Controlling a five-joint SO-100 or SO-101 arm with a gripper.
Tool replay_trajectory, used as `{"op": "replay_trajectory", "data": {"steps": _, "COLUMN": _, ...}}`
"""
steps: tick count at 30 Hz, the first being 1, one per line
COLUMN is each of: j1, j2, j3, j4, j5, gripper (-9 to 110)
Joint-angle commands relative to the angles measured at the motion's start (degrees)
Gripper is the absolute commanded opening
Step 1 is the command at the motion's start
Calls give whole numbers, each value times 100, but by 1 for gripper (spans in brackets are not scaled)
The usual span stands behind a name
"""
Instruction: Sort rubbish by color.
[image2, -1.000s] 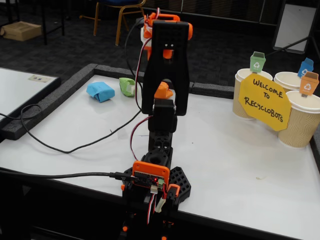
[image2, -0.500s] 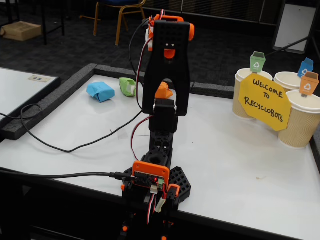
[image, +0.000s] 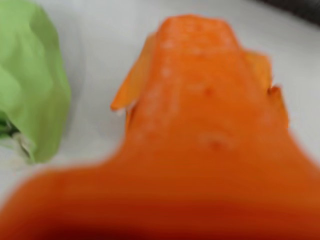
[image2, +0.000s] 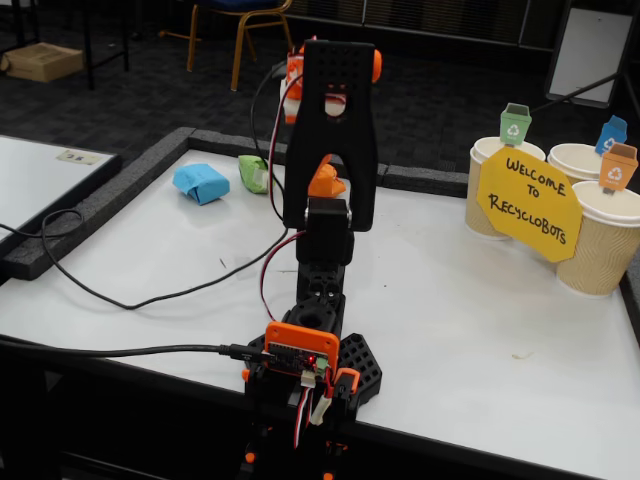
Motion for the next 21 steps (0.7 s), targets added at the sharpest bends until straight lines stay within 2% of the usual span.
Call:
{"op": "replay_trajectory", "data": {"steps": 1, "j1": -79, "j2": 149, "j3": -413, "j4": -79, "j5": 44, "gripper": 25}}
{"op": "replay_trajectory", "data": {"steps": 15, "j1": 97, "j2": -404, "j3": -1037, "j4": -211, "j5": 44, "gripper": 23}}
{"op": "replay_trajectory", "data": {"steps": 21, "j1": 114, "j2": -580, "j3": -1107, "j4": -325, "j5": 44, "gripper": 18}}
